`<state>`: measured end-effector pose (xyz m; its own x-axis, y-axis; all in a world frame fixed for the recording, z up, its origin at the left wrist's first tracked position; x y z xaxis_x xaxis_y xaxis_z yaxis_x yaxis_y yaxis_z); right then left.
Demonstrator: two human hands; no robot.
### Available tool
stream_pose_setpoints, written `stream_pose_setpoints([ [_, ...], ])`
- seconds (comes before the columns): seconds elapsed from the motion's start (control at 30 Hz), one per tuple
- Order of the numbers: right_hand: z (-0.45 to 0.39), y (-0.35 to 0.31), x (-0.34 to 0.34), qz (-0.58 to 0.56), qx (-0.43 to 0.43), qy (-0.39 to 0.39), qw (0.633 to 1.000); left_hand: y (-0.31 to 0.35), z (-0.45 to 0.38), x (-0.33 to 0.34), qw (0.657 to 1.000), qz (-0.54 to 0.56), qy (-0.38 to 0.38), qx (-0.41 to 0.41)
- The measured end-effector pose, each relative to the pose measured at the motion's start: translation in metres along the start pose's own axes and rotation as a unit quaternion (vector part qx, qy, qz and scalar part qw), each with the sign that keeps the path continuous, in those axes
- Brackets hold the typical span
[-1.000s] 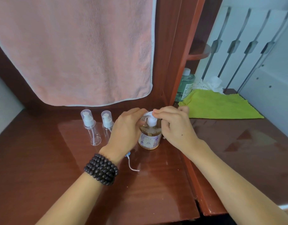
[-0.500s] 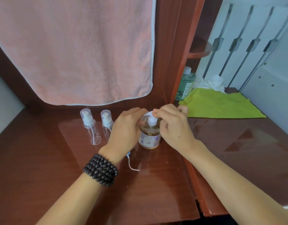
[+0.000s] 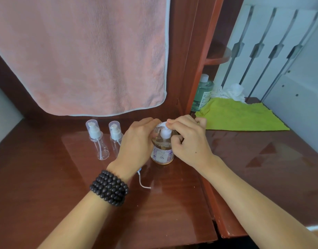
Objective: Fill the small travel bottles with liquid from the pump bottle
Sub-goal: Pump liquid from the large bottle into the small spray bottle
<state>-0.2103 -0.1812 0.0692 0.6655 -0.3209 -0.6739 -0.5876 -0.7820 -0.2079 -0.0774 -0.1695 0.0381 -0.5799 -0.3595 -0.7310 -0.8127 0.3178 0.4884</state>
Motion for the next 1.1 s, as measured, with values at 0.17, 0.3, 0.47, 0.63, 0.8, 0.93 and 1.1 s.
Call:
stream_pose_setpoints([
  [0.17,-0.003,-0.002,-0.003,0.002,0.024,-0.002,1.000,0.000,-0.003,-0.004,1.000,0.008,-0.006,-0.005],
  [0.3,-0.009,-0.008,-0.009,-0.002,0.023,0.014,1.000,0.004,-0.010,-0.008,1.000,0.003,-0.022,-0.002],
  [0.47,-0.003,-0.006,-0.003,-0.017,0.006,-0.008,1.000,0.002,-0.003,-0.007,1.000,0.014,0.000,0.002],
  [0.63,0.001,-0.006,-0.003,-0.002,0.025,-0.015,1.000,0.000,-0.001,-0.002,1.000,0.008,-0.003,-0.003],
  [0.8,-0.004,-0.010,-0.013,0.010,0.003,0.000,1.000,0.006,-0.006,-0.009,1.000,0.003,-0.011,0.014],
  [0.93,-0.001,-0.009,-0.011,0.010,-0.002,-0.006,1.000,0.002,-0.003,-0.004,1.000,-0.001,-0.007,0.012],
  [1.1,0.001,-0.004,-0.001,0.010,0.021,-0.039,0.999,0.000,0.000,-0.001,1.000,0.001,0.006,0.008],
])
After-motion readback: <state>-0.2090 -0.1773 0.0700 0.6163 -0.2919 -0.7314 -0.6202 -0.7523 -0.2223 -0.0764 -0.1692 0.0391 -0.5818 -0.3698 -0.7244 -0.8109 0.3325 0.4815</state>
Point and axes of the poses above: each hand's wrist, its own z-axis away from the middle knuckle, its own x-axis out of the palm, y = z × x, the point moved 10 cm from there along -z, towards the middle knuckle, and after that the axes turned 6 degrees about -y, right-handed, at the moved point
